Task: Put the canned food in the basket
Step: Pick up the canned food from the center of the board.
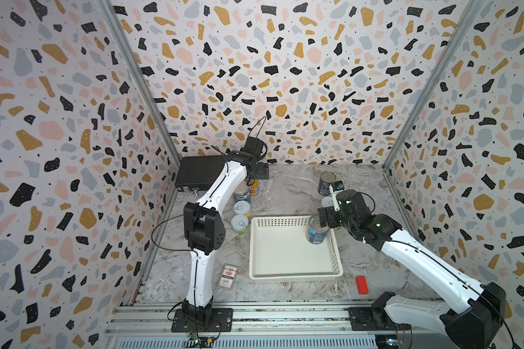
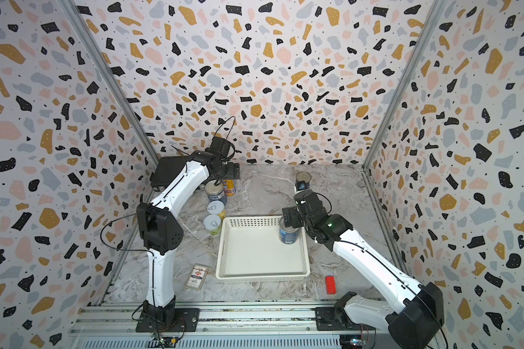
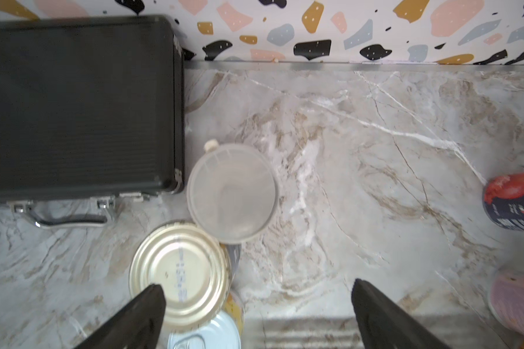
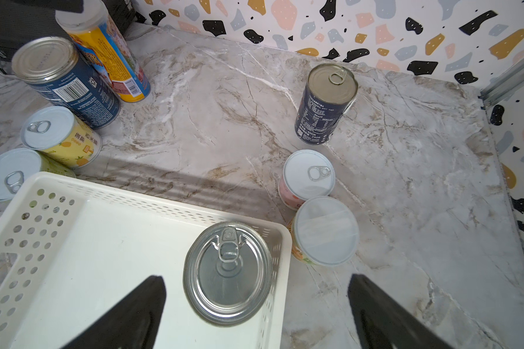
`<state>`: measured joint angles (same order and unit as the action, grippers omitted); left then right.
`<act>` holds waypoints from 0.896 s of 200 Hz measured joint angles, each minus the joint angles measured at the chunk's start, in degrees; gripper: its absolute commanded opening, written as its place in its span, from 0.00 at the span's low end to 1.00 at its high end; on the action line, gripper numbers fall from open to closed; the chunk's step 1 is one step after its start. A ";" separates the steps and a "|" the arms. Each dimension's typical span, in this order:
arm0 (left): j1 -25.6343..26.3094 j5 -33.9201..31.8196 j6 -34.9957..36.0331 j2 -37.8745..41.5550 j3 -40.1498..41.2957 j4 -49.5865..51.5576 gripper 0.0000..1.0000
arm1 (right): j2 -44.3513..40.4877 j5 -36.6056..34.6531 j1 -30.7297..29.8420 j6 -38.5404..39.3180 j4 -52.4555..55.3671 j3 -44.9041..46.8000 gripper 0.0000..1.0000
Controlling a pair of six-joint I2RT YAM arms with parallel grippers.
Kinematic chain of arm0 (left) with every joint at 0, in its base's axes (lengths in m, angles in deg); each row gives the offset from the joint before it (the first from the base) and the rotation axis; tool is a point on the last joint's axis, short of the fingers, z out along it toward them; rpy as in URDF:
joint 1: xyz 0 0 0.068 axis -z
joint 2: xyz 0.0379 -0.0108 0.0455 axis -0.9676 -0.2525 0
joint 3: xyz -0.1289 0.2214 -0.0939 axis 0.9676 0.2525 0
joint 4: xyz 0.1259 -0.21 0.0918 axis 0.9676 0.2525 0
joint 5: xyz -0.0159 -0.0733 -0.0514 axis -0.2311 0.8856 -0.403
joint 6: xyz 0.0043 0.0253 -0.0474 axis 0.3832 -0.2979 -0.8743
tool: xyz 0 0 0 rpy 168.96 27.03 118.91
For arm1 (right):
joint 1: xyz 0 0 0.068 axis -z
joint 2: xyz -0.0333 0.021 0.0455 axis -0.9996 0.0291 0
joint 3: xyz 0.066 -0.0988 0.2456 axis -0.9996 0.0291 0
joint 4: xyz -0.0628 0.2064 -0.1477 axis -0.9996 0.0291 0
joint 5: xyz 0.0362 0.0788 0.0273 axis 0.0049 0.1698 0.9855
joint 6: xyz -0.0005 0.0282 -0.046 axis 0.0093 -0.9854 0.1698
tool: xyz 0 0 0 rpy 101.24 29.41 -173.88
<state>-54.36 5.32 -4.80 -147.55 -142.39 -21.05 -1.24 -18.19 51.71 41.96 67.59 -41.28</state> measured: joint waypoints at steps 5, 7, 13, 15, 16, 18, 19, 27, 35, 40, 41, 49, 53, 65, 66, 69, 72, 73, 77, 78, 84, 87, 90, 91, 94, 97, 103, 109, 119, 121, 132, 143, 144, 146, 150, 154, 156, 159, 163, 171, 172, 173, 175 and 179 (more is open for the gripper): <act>0.00 -0.39 0.52 -1.36 -1.66 0.35 1.00 | 0.24 0.04 0.00 0.00 0.02 0.00 1.00; 0.00 -0.59 0.66 -1.84 -2.25 0.44 1.00 | 0.33 0.07 0.00 0.00 0.02 0.00 1.00; 0.00 -1.07 1.09 -3.08 -3.61 0.68 1.00 | 0.59 0.15 0.00 -0.02 0.02 0.00 1.00; 0.00 -1.25 1.27 -3.48 -3.98 0.76 0.99 | 0.68 0.17 0.00 -0.02 0.02 0.00 1.00; 0.00 -1.29 1.33 -3.61 -4.11 0.76 1.00 | 0.70 0.17 0.00 -0.02 0.02 0.00 1.00; 0.00 -1.51 1.49 -3.96 -4.37 0.79 1.00 | 0.83 0.22 0.00 -0.02 0.02 0.00 1.00; 0.00 -1.64 1.55 -4.13 -4.55 0.81 1.00 | 0.85 0.22 0.00 -0.02 0.02 0.00 1.00; 0.00 -2.40 2.12 -4.92 -4.96 0.83 1.00 | 1.16 0.39 0.00 -0.07 0.02 0.00 1.00; 0.00 -3.08 2.58 -5.46 -4.96 1.01 1.00 | 1.40 0.59 0.00 -0.15 0.02 0.00 1.00; 0.00 -3.61 2.84 -5.70 -4.96 1.20 1.00 | 1.46 0.76 0.00 -0.20 0.02 0.00 1.00; 0.00 -3.69 2.93 -5.75 -4.96 1.20 1.00 | 1.46 0.79 0.00 -0.20 0.02 0.00 1.00; -0.07 -4.11 3.28 -5.99 -4.96 1.20 1.00 | 1.51 1.05 0.00 -0.22 0.02 0.00 1.00; -0.13 -4.33 3.52 -6.08 -4.96 1.18 1.00 | 1.51 1.18 0.00 -0.24 0.02 0.00 1.00; -0.39 -4.52 4.00 -6.08 -4.96 1.09 0.99 | 1.51 1.49 0.00 -0.31 0.02 0.00 1.00; -0.39 -4.52 3.98 -6.08 -4.96 1.07 1.00 | 1.51 1.51 0.00 -0.33 0.02 0.00 1.00; -0.42 -4.52 4.09 -6.08 -4.96 1.01 0.99 | 1.51 1.57 0.00 -0.37 0.02 0.00 1.00; -0.44 -4.52 4.13 -6.08 -4.96 0.92 1.00 | 1.51 1.68 0.00 -0.39 0.02 0.00 1.00; -0.46 -4.50 4.20 -6.08 -4.96 0.85 0.99 | 1.51 1.70 0.00 -0.39 0.02 0.00 1.00; -0.46 -4.50 4.26 -6.08 -4.96 0.72 1.00 | 1.51 1.81 0.00 -0.42 0.02 0.00 1.00; -0.48 -4.50 4.31 -6.08 -4.96 0.66 1.00 | 1.51 1.84 0.00 -0.42 0.04 0.00 1.00; -0.57 -4.48 4.48 -6.19 -4.98 0.48 1.00 | 1.51 1.92 0.00 -0.42 0.02 0.00 1.00; -0.63 -4.46 4.59 -6.19 -5.01 0.44 1.00 | 1.51 1.97 0.00 -0.44 0.02 0.00 1.00; -0.68 -4.44 4.66 -6.38 -5.11 0.42 1.00 | 1.51 2.08 0.00 -0.44 0.02 0.00 1.00; -0.70 -4.42 4.68 -6.43 -5.16 0.42 1.00 | 1.51 2.08 0.00 -0.44 0.02 0.00 1.00; -0.70 -4.31 4.76 -6.56 -5.35 0.42 1.00 | 1.51 2.10 0.00 -0.44 0.02 0.00 1.00; -0.72 -4.15 4.92 -6.91 -5.73 0.42 1.00 | 1.51 2.14 0.00 -0.44 0.02 0.00 1.00; -0.74 -4.00 5.07 -7.52 -6.21 0.20 1.00 | 1.51 2.23 0.00 -0.44 0.02 0.00 1.00; -0.79 -3.82 5.14 -8.20 -6.84 0.07 1.00 | 1.51 2.27 0.00 -0.46 0.02 0.00 1.00; -1.09 -3.54 5.27 -9.51 -7.58 -0.33 1.00 | 1.51 2.29 0.00 -0.46 0.00 0.00 1.00; -1.09 -3.52 5.27 -9.79 -7.67 -0.42 1.00 | 1.51 2.32 0.00 -0.46 0.00 0.00 1.00; -1.31 -3.28 5.25 -11.08 -7.76 -0.57 1.00 | 1.53 2.36 0.00 -0.48 0.02 0.00 1.00; -1.53 -2.86 5.25 -12.37 -7.76 -0.55 1.00 | 1.60 2.47 0.00 -0.48 0.02 0.00 1.00; -1.55 -2.82 5.25 -12.44 -7.76 -0.55 1.00 | 1.60 2.47 0.00 -0.50 0.02 0.00 1.00; -1.60 -2.69 5.25 -12.66 -7.76 -0.57 1.00 | 1.60 2.49 0.00 -0.50 0.02 0.00 1.00; -1.70 -2.45 5.25 -13.05 -7.76 -0.57 1.00 | 1.64 2.51 0.00 -0.52 0.02 0.00 1.00; -1.79 -2.36 5.25 -13.42 -7.76 -0.57 1.00 | 1.68 2.54 0.00 -0.59 0.02 0.00 1.00; -1.84 -2.38 5.53 -13.53 -7.76 -0.70 1.00 | 1.70 2.54 0.00 -0.61 0.02 0.00 1.00; -1.90 -2.36 5.49 -13.79 -7.76 -1.05 1.00 | 1.73 2.58 0.00 -0.63 0.02 0.00 1.00; -1.99 -2.27 5.51 -13.90 -7.78 -1.38 1.00 | 1.79 2.64 0.00 -0.66 0.02 0.00 1.00; -2.19 -2.01 5.51 -13.94 -7.78 -1.57 1.00 | 1.86 2.73 0.00 -0.68 0.02 0.00 1.00; -2.21 -1.97 5.51 -13.94 -7.78 -1.57 0.99 | 1.86 2.75 0.00 -0.68 0.02 0.00 1.00; -2.25 -1.90 5.49 -13.94 -7.80 -1.55 0.99 | 1.86 2.75 0.00 -0.68 0.02 0.00 1.00; -2.27 -1.90 5.51 -13.94 -7.82 -1.53 0.99 | 1.88 2.78 0.00 -0.68 0.02 0.00 1.00; -2.32 -1.84 5.51 -13.94 -8.00 -1.51 0.97 | 1.90 2.80 0.00 -0.70 0.02 0.00 1.00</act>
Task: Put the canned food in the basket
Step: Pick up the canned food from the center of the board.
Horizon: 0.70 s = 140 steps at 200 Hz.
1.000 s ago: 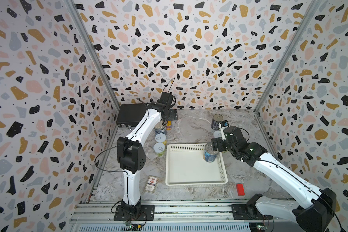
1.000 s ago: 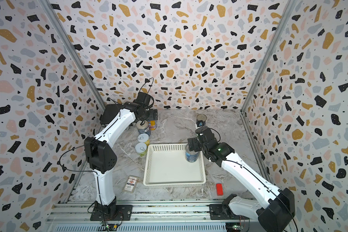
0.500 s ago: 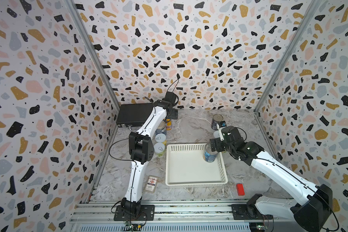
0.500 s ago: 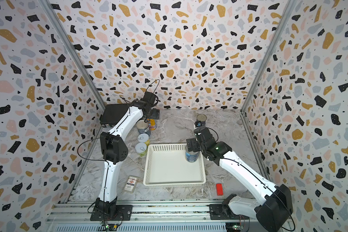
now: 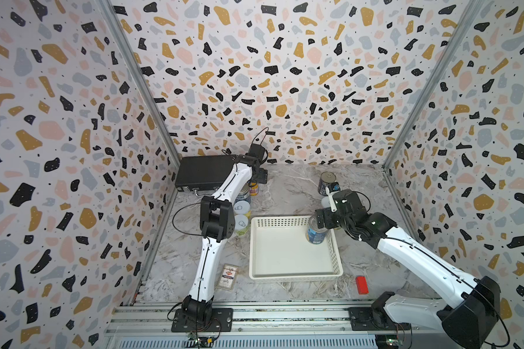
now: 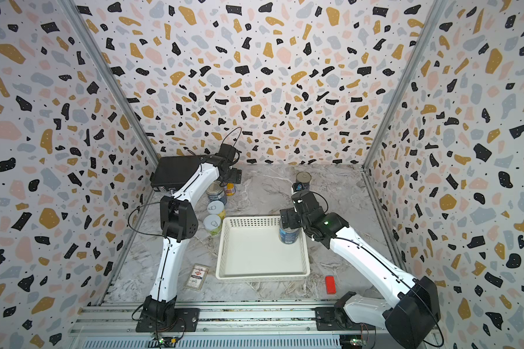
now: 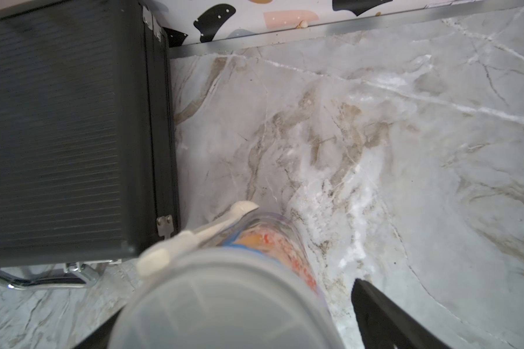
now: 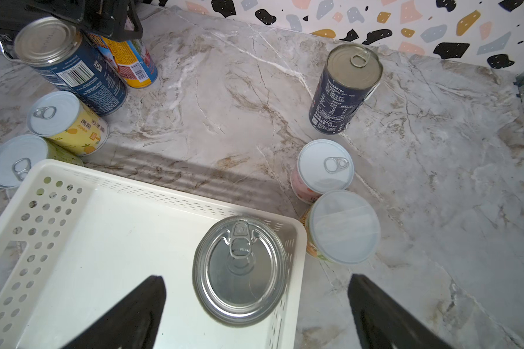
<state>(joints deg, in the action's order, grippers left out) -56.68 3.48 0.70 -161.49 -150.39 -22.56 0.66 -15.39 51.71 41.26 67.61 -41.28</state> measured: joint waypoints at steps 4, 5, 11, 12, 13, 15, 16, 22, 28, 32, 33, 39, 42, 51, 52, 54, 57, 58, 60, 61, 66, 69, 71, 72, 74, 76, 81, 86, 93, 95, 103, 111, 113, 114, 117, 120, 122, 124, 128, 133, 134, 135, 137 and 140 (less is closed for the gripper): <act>-0.04 0.22 0.00 0.00 -0.17 -0.09 0.97 | 0.00 0.00 0.00 0.00 0.00 0.00 1.00; -0.07 0.28 0.00 0.00 -0.22 -0.11 0.96 | 0.00 0.02 0.00 0.00 0.00 0.00 1.00; -0.11 0.44 0.00 0.00 -0.39 -0.26 0.95 | 0.02 0.11 0.00 -0.02 0.00 0.00 1.00; -0.13 0.48 -0.02 0.00 -0.39 -0.31 0.94 | 0.02 0.11 0.00 -0.02 0.00 0.00 1.00; -0.13 0.59 0.02 0.00 -0.39 -0.35 0.94 | 0.02 0.11 0.00 -0.02 0.00 0.00 1.00; -0.17 0.66 0.00 0.00 -0.44 -0.39 0.93 | 0.02 0.13 0.00 -0.04 0.00 0.00 1.00; -0.17 0.68 0.00 0.00 -0.46 -0.39 0.93 | 0.02 0.13 0.00 -0.04 0.00 0.00 1.00; -0.26 0.85 0.02 0.00 -0.61 -0.42 0.91 | 0.02 0.15 0.00 -0.09 0.00 0.00 1.00; -0.33 1.01 0.02 0.00 -0.66 -0.52 0.90 | 0.02 0.15 0.00 -0.13 0.00 0.00 1.00; -0.39 1.07 0.00 0.00 -0.70 -0.57 0.89 | 0.02 0.15 0.00 -0.15 0.00 0.00 1.00; -0.39 1.09 0.02 0.00 -0.70 -0.57 0.88 | 0.02 0.15 0.00 -0.15 0.00 0.00 1.00; -0.44 1.20 0.02 0.00 -0.70 -0.61 0.87 | 0.02 0.15 0.00 -0.17 0.00 0.00 1.00; -0.46 1.22 0.02 0.00 -0.70 -0.59 0.86 | 0.02 0.17 0.00 -0.17 0.00 0.00 1.00; -0.46 1.29 0.02 0.00 -0.70 -0.61 0.81 | 0.04 0.22 0.00 -0.17 0.00 0.00 1.00; -0.46 1.27 -0.02 0.00 -0.68 -0.61 0.81 | 0.07 0.22 0.00 -0.17 0.00 0.00 1.00; -0.46 1.29 0.13 0.00 -0.70 -0.61 0.80 | 0.07 0.22 0.00 -0.17 0.00 0.00 1.00; -0.44 1.31 0.15 0.00 -0.70 -0.61 0.79 | 0.09 0.26 0.00 -0.17 0.00 0.00 1.00; -0.44 1.31 0.15 0.00 -0.70 -0.61 0.79 | 0.09 0.28 0.00 -0.17 0.00 0.00 1.00; -0.44 1.40 0.17 0.00 -0.70 -0.63 0.78 | 0.13 0.33 0.00 -0.17 0.00 0.00 1.00; -0.44 1.40 0.17 0.00 -0.70 -0.63 0.77 | 0.13 0.35 0.00 -0.17 0.00 0.00 1.00; -0.44 1.44 0.22 0.00 -0.70 -0.63 0.74 | 0.20 0.37 0.00 -0.20 0.00 0.00 1.00; -0.44 1.38 0.24 0.00 -0.70 -0.63 0.72 | 0.24 0.39 0.00 -0.20 0.00 0.00 1.00; -0.44 1.38 0.24 0.00 -0.70 -0.63 0.71 | 0.26 0.44 0.00 -0.20 0.00 0.00 1.00; -0.44 1.38 0.20 0.00 -0.70 -0.63 0.71 | 0.26 0.46 0.00 -0.20 0.00 0.00 1.00; -0.44 1.42 0.28 0.00 -0.70 -0.63 0.70 | 0.33 0.52 0.00 -0.20 0.00 0.00 1.00; -0.44 1.55 0.26 0.00 -0.70 -0.68 0.69 | 0.35 0.55 0.00 -0.20 0.00 0.00 1.00; -0.44 1.99 0.17 0.00 -0.72 -0.85 0.67 | 0.44 0.59 0.00 -0.20 0.00 0.00 1.00; -0.44 2.34 0.04 0.02 -0.79 -0.96 0.65 | 0.52 0.61 0.00 -0.22 0.00 0.00 1.00; -0.44 2.78 0.13 0.07 -0.87 -1.18 0.61 | 0.63 0.74 0.00 -0.24 0.00 0.00 1.00; -0.44 2.75 0.09 0.09 -0.87 -1.20 0.60 | 0.66 0.76 0.00 -0.26 0.00 0.00 1.00; -0.42 2.67 0.15 0.15 -0.85 -1.25 0.57 | 0.72 0.85 0.00 -0.35 0.02 0.00 1.00; -0.42 2.60 0.22 0.24 -0.76 -1.33 0.53 | 0.72 0.94 0.00 -0.37 0.00 0.00 1.00; -0.39 2.58 0.22 0.31 -0.66 -1.42 0.52 | 0.74 0.96 0.00 -0.37 0.00 0.00 1.00; -0.39 2.58 0.24 0.31 -0.61 -1.46 0.52 | 0.74 0.96 0.00 -0.37 0.00 0.00 1.00; -0.37 2.58 0.24 0.42 -0.46 -1.55 0.51 | 0.74 0.98 0.00 -0.37 0.00 0.00 1.00; -0.37 2.58 0.24 0.57 -0.20 -1.68 0.50 | 0.74 0.98 0.00 -0.39 0.00 0.00 1.00; -0.37 2.60 0.24 0.66 -0.09 -1.75 0.49 | 0.74 0.98 0.00 -0.39 0.00 0.00 1.00; -0.37 2.64 0.22 0.79 0.13 -1.84 0.49 | 0.72 0.98 0.00 -0.39 0.00 0.00 1.00; -0.37 2.71 0.22 0.96 0.46 -1.97 0.47 | 0.74 0.98 0.00 -0.39 0.00 0.00 1.00; -0.37 2.82 0.22 1.16 0.74 -2.05 0.44 | 0.72 0.98 0.00 -0.39 0.02 0.00 1.00; -0.37 2.86 0.22 1.16 0.81 -2.08 0.44 | 0.74 0.98 0.00 -0.39 0.02 0.00 1.00; -0.37 2.86 0.22 1.18 0.83 -2.08 0.43 | 0.74 0.98 0.00 -0.39 0.02 0.00 1.00; -0.37 2.93 0.20 1.27 0.90 -2.08 0.42 | 0.74 0.96 0.00 -0.39 0.00 0.00 1.00; -0.37 2.99 0.22 1.27 0.98 -2.12 0.41 | 0.74 0.96 0.00 -0.39 0.00 0.00 1.00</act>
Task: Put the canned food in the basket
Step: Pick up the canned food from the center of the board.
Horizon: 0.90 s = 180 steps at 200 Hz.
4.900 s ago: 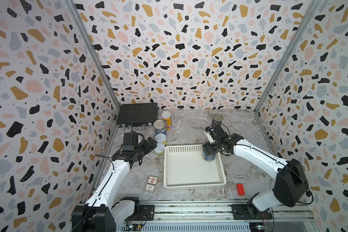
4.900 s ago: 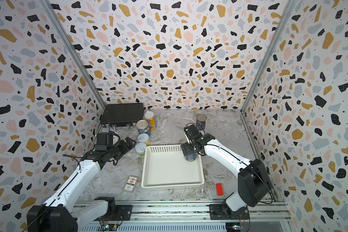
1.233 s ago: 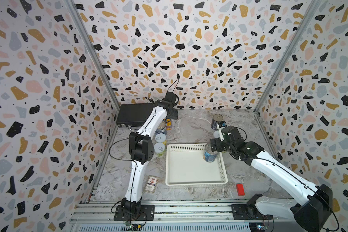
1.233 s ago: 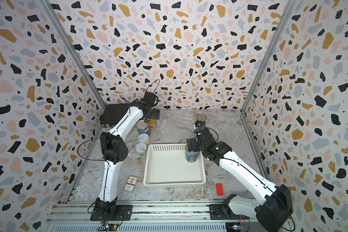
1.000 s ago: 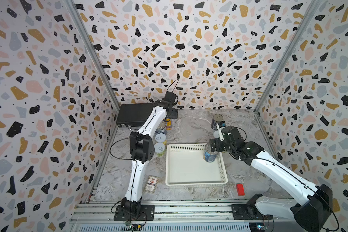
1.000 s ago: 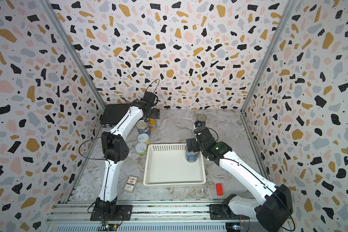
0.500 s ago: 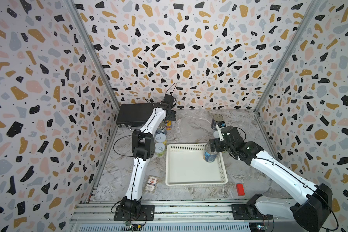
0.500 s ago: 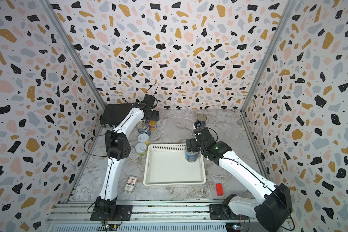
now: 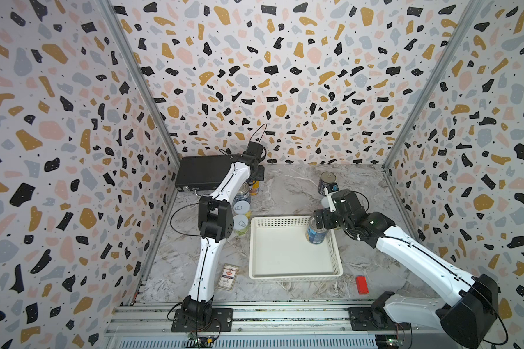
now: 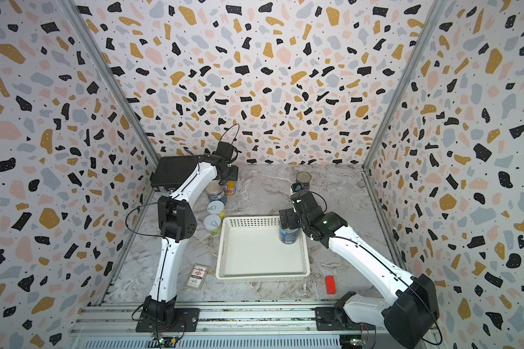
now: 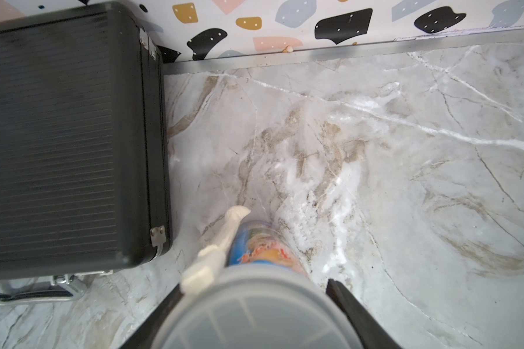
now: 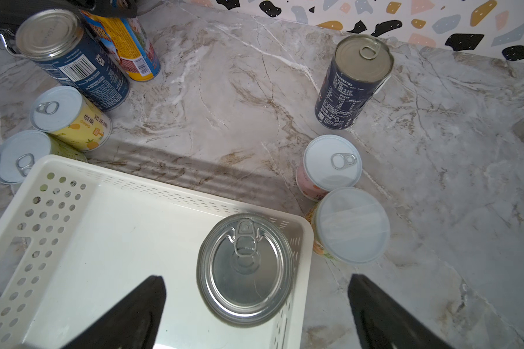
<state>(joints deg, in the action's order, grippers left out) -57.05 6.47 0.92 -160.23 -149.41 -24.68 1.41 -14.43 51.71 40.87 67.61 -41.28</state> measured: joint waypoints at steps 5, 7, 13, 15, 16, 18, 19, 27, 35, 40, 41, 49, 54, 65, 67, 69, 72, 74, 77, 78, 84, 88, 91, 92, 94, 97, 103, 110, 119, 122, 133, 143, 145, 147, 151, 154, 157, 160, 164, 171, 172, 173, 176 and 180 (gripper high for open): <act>0.00 0.11 -0.02 0.09 0.09 -0.07 0.39 | -0.02 0.00 0.00 -0.02 0.00 0.00 1.00; 0.00 0.15 -0.02 0.09 0.09 -0.11 0.39 | 0.00 0.00 0.00 -0.02 0.00 0.00 1.00; 0.02 0.26 -0.04 0.15 0.22 -0.17 0.38 | 0.00 0.00 0.00 -0.02 0.00 0.00 1.00; 0.02 0.33 -0.04 0.20 0.28 -0.24 0.38 | 0.00 0.00 0.00 -0.04 0.00 0.00 1.00; 0.02 0.33 -0.04 0.20 0.33 -0.26 0.38 | 0.00 0.00 0.00 -0.04 0.00 0.00 1.00; 0.04 0.37 -0.07 0.31 0.46 -0.35 0.38 | 0.00 0.02 0.00 -0.04 0.00 0.00 1.00; 0.04 0.39 -0.07 0.35 0.50 -0.37 0.38 | -0.02 0.02 0.00 -0.04 0.00 0.00 1.00; 0.07 0.59 -0.17 0.79 1.16 -0.57 0.37 | -0.02 0.02 0.00 -0.09 0.00 0.00 1.00; 0.07 0.66 -0.20 1.38 2.08 -0.68 0.37 | 0.00 0.02 0.00 -0.15 0.00 0.00 1.00; 0.13 0.70 -0.22 1.88 2.80 -0.72 0.37 | 0.00 0.04 0.00 -0.17 0.00 0.00 1.00; 0.13 0.70 -0.22 1.92 2.91 -0.76 0.37 | 0.00 0.07 0.00 -0.17 0.00 0.00 1.00; 0.31 0.76 -0.24 2.71 4.00 -0.90 0.37 | -0.02 0.13 0.00 -0.17 0.00 0.00 1.00; 0.50 0.76 -0.24 3.17 4.61 -0.96 0.37 | 0.00 0.22 0.00 -0.20 0.00 0.00 1.00; 1.05 0.74 -0.26 4.13 5.49 -0.74 0.37 | -0.02 0.33 0.00 -0.20 0.00 0.00 1.00; 1.11 0.74 -0.26 4.24 5.55 -0.70 0.37 | 0.00 0.37 0.00 -0.20 0.00 0.00 1.00; 1.25 0.74 -0.24 4.35 5.62 -0.57 0.37 | 0.00 0.39 0.00 -0.20 0.00 0.00 1.00; 1.42 0.74 -0.28 4.57 5.64 -0.31 0.37 | -0.02 0.44 0.00 -0.22 0.00 0.00 1.00; 1.55 0.72 -0.26 4.70 5.64 -0.17 0.37 | -0.02 0.46 0.00 -0.22 0.00 0.00 1.00; 1.75 0.72 -0.28 4.83 5.64 0.04 0.37 | -0.02 0.46 0.00 -0.22 0.00 0.00 1.00; 1.79 0.72 -0.31 4.92 5.64 0.11 0.37 | -0.02 0.46 0.00 -0.22 0.00 0.00 1.00; 2.19 0.72 -0.42 5.49 5.64 0.55 0.37 | -0.02 0.46 0.00 -0.24 0.00 0.00 1.00; 2.38 0.74 -0.46 5.73 5.66 0.74 0.37 | -0.02 0.46 0.00 -0.24 0.00 0.00 1.00; 2.51 0.74 -0.52 6.08 5.66 0.85 0.37 | -0.02 0.44 0.00 -0.26 0.00 0.00 1.00; 2.58 0.72 -0.55 6.23 5.66 0.96 0.37 | -0.04 0.44 0.00 -0.26 0.00 0.00 1.00; 2.67 0.72 -0.59 6.36 5.64 1.05 0.37 | -0.04 0.44 0.00 -0.28 0.00 0.00 1.00; 2.80 0.72 -0.70 6.69 5.66 1.18 0.37 | -0.07 0.44 0.00 -0.28 0.00 0.00 1.00; 2.99 0.72 -0.83 7.32 5.66 1.46 0.37 | -0.11 0.42 0.00 -0.31 0.00 0.00 1.00; 3.32 0.74 -1.07 8.17 5.77 1.79 0.37 | -0.24 0.28 0.00 -0.35 0.00 0.00 1.00; 3.69 0.79 -1.57 9.53 6.32 2.12 0.37 | -0.55 0.15 0.00 -0.37 0.00 0.00 1.00; 3.78 0.79 -1.73 9.94 6.45 2.29 0.37 | -0.66 0.07 0.00 -0.37 -0.02 0.00 1.00; 4.04 0.70 -2.27 11.61 6.73 3.32 0.37 | -1.18 -0.13 0.00 -0.37 -0.02 0.00 1.00; 4.13 0.50 -2.80 13.09 6.84 4.48 0.37 | -1.73 -0.28 0.00 -0.39 -0.02 0.00 1.00; 4.13 0.46 -2.91 13.27 6.84 4.70 0.37 | -1.79 -0.28 0.00 -0.39 -0.02 0.00 1.00; 4.15 0.39 -2.97 13.57 6.84 4.94 0.37 | -1.90 -0.31 0.00 -0.39 0.00 0.00 1.00; 4.15 0.31 -3.19 14.08 6.84 5.40 0.37 | -2.10 -0.35 0.00 -0.39 0.00 0.00 1.00; 4.15 0.24 -3.30 14.47 6.84 5.86 0.37 | -2.23 -0.39 0.00 -0.39 0.00 0.00 1.00; 4.15 0.22 -3.43 14.84 6.84 6.32 0.37 | -2.43 -0.42 0.00 -0.39 -0.02 0.00 1.00; 4.22 0.20 -3.48 15.13 6.84 6.69 0.37 | -2.54 -0.44 0.00 -0.39 -0.02 0.00 1.00; 4.24 0.17 -3.56 15.58 6.82 7.21 0.37 | -2.71 -0.44 0.00 -0.39 -0.02 0.00 1.00; 4.28 0.42 -3.78 16.35 6.82 8.24 0.37 | -2.99 -0.46 0.00 -0.39 0.00 0.00 1.00; 4.28 0.42 -3.78 16.46 6.82 8.33 0.37 | -3.04 -0.46 0.00 -0.39 0.00 0.00 1.00; 4.31 0.44 -3.82 16.63 6.82 8.46 0.37 | -3.06 -0.48 0.00 -0.39 -0.02 0.00 1.00; 4.33 0.55 -3.87 16.83 6.82 8.87 0.37 | -3.17 -0.48 0.00 -0.39 0.00 0.00 1.00; 4.37 0.61 -3.91 17.22 6.84 9.31 0.37 | -3.30 -0.50 0.00 -0.39 -0.02 0.00 1.00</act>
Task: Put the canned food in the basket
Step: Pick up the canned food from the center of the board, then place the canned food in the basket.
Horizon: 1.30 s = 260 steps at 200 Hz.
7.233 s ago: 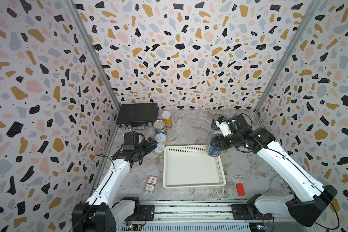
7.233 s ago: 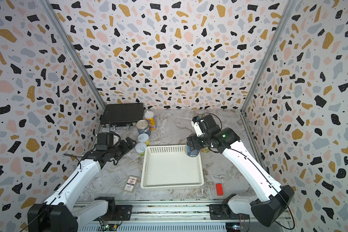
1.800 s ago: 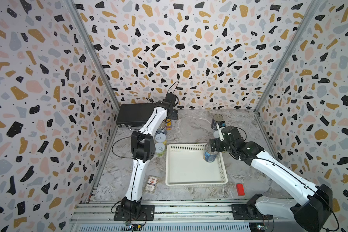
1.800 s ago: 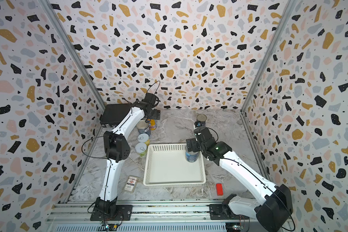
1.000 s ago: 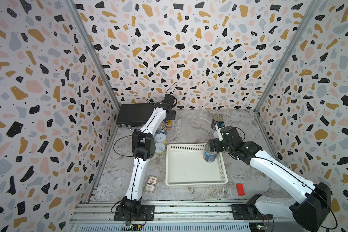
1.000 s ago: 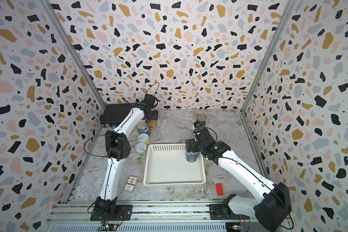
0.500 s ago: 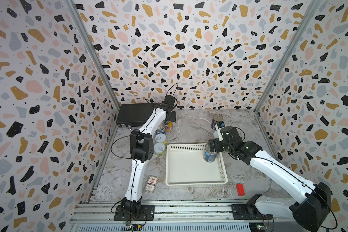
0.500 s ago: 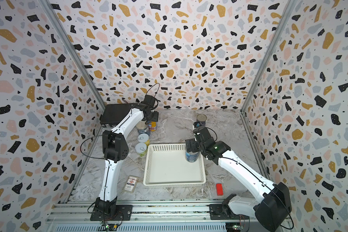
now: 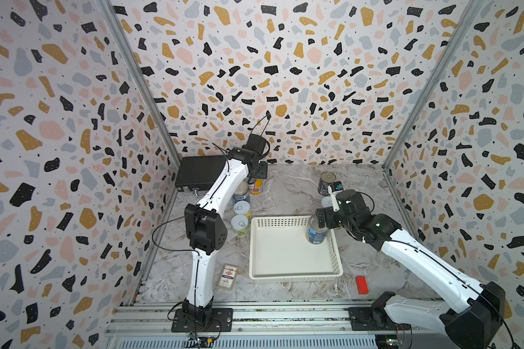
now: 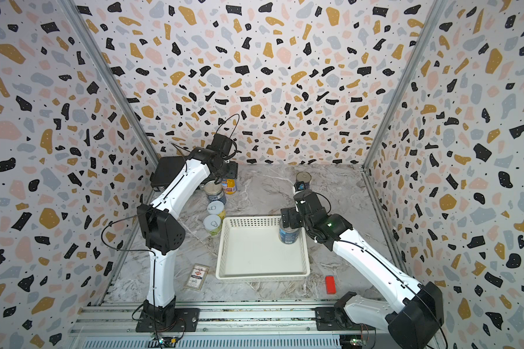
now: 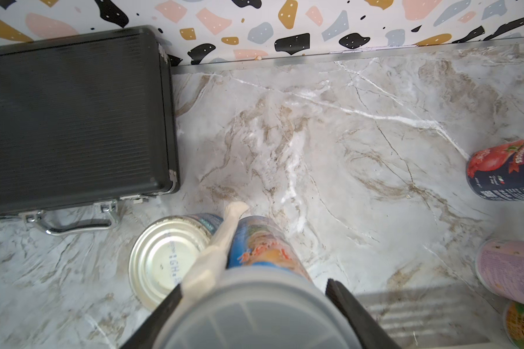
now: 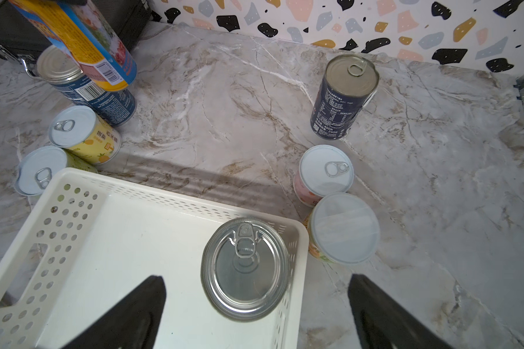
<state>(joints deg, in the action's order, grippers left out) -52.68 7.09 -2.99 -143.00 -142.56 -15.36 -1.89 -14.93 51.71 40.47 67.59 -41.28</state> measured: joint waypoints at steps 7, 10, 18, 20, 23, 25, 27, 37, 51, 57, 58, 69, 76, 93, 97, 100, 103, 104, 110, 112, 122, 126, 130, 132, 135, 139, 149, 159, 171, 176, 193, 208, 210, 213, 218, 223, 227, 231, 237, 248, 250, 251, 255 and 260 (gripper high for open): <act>0.11 0.13 -0.09 0.87 0.44 0.74 0.37 | -0.17 -0.07 0.00 0.00 0.00 0.00 1.00; 0.15 0.20 -0.07 1.42 0.76 1.01 0.37 | -0.26 -0.11 0.00 -0.02 0.00 0.00 1.00; 0.24 0.22 -0.07 2.80 2.01 1.55 0.37 | -0.37 -0.15 0.00 -0.02 0.00 0.00 1.00; 0.28 0.20 -0.07 3.32 2.49 1.60 0.37 | -0.44 -0.17 0.00 0.00 0.00 0.00 1.00; 0.31 0.22 -0.07 3.93 3.10 1.79 0.36 | -0.46 -0.17 0.00 0.00 0.00 0.00 1.00; 0.33 0.22 -0.04 4.48 3.63 1.92 0.36 | -0.46 -0.17 0.00 -0.02 0.00 0.00 1.00; 0.37 0.20 -0.02 4.81 4.00 1.97 0.36 | -0.48 -0.17 0.00 -0.02 0.00 0.00 1.00; 0.59 0.09 0.24 7.56 6.91 2.36 0.36 | -0.52 -0.20 0.00 -0.02 0.02 0.00 1.00; 1.01 -0.61 1.11 12.11 12.17 2.10 0.36 | -0.52 -0.22 0.00 -0.02 0.02 0.00 1.00; 1.20 -0.92 1.51 14.12 14.51 1.90 0.37 | -0.52 -0.26 0.00 -0.02 0.02 0.00 1.00; 1.20 -0.94 1.55 14.40 14.80 1.88 0.37 | -0.52 -0.26 0.00 -0.02 0.02 0.00 1.00; 1.49 -0.85 1.97 17.84 18.51 1.57 0.37 | -0.52 -0.35 0.00 -0.02 0.02 0.00 1.00; 1.57 -0.35 2.10 19.58 19.87 1.73 0.36 | -0.52 -0.37 0.00 -0.02 0.02 0.00 1.00; 2.16 0.90 2.23 21.92 20.33 1.84 0.34 | -0.55 -0.42 0.00 -0.02 0.02 0.00 1.00; 2.29 1.18 2.23 22.29 20.33 1.53 0.34 | -0.55 -0.44 0.00 -0.02 0.02 0.00 1.00; 2.43 1.40 2.23 22.60 20.31 1.31 0.34 | -0.55 -0.46 0.00 -0.02 0.02 0.00 1.00; 2.54 1.68 2.23 22.82 20.31 1.11 0.34 | -0.55 -0.50 0.00 -0.02 0.02 0.00 1.00; 2.56 1.73 2.23 22.88 20.31 1.07 0.34 | -0.55 -0.50 0.00 0.00 0.02 0.00 1.00; 2.82 2.36 2.21 23.39 20.33 0.63 0.34 | -0.55 -0.55 0.00 -0.02 0.02 0.00 1.00; 2.86 2.49 2.19 23.56 20.33 0.57 0.34 | -0.55 -0.57 0.00 -0.02 0.02 0.00 1.00; 3.13 3.10 2.19 24.50 20.79 -0.26 0.34 | -0.55 -0.59 0.00 -0.02 0.02 0.00 1.00; 3.21 3.43 2.14 25.16 21.38 -0.76 0.34 | -0.55 -0.59 0.00 -0.02 0.02 0.00 1.00; 3.30 3.67 2.14 25.73 22.01 -1.20 0.35 | -0.55 -0.59 0.00 -0.02 0.02 0.00 1.00; 3.37 3.85 2.10 26.18 22.47 -1.57 0.35 | -0.55 -0.59 0.00 -0.02 0.02 0.00 1.00; 3.43 3.98 2.05 26.77 23.15 -1.95 0.35 | -0.55 -0.59 0.00 0.00 0.02 0.00 1.00; 3.54 4.20 1.99 27.63 24.02 -2.32 0.36 | -0.55 -0.59 0.00 0.00 0.02 0.00 1.00; 3.76 4.74 1.75 30.01 26.69 -3.17 0.36 | -0.57 -0.59 0.00 -0.02 0.02 0.00 1.00; 4.17 5.35 1.51 32.83 29.44 -3.54 0.37 | -0.59 -0.59 0.00 -0.02 0.02 0.02 1.00; 4.72 5.40 1.20 36.11 32.59 -3.72 0.37 | -0.66 -0.59 0.00 -0.02 0.02 0.02 1.00; 5.03 5.38 1.07 37.51 33.99 -4.00 0.37 | -0.68 -0.59 0.00 -0.02 0.02 0.02 1.00; 6.58 5.20 0.61 42.01 38.51 -5.01 0.37 | -0.68 -0.59 0.00 -0.02 0.02 0.04 1.00; 8.24 5.07 0.42 45.27 42.42 -6.36 0.37 | -0.74 -0.61 0.00 -0.02 0.02 0.07 1.00; 8.48 5.05 0.39 45.68 42.95 -6.49 0.37 | -0.76 -0.61 0.00 -0.02 0.02 0.07 1.00; 8.92 5.05 0.39 46.21 43.67 -6.73 0.37 | -0.76 -0.61 0.00 -0.02 0.02 0.09 1.00; 9.60 5.03 0.37 46.95 44.78 -7.02 0.37 | -0.83 -0.63 0.00 -0.02 0.02 0.11 1.00; 10.25 4.98 0.35 47.45 45.59 -7.19 0.37 | -0.90 -0.63 0.00 -0.02 0.02 0.11 1.00; 10.91 4.92 0.35 47.82 46.23 -7.19 0.37 | -0.94 -0.63 0.00 -0.02 0.04 0.13 1.00; 11.39 4.85 0.37 48.04 46.66 -7.19 0.37 | -0.98 -0.63 0.00 -0.02 0.02 0.13 1.00; 12.17 4.74 0.39 48.22 47.19 -7.21 0.37 | -1.05 -0.63 0.00 -0.02 0.00 0.13 1.00; 13.81 4.42 0.42 48.24 47.89 -7.32 0.37 | -1.09 -0.63 0.00 -0.02 0.02 0.13 1.00; 14.08 4.33 0.42 48.24 48.04 -7.43 0.37 | -1.09 -0.63 0.00 -0.02 0.02 0.13 1.00; 14.19 4.31 0.42 48.24 48.11 -7.45 0.37 | -1.09 -0.63 0.00 -0.02 0.00 0.13 1.00; 14.71 4.17 0.42 48.24 48.35 -7.63 0.37 | -1.09 -0.63 0.00 -0.02 0.00 0.13 1.00; 15.34 3.93 0.44 48.22 48.57 -7.69 0.37 | -1.09 -0.63 0.00 -0.02 0.02 0.13 1.00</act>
<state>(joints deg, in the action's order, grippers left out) -37.33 11.02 -2.55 -94.79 -94.00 -23.06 -2.99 -15.57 51.71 40.45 67.61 -41.15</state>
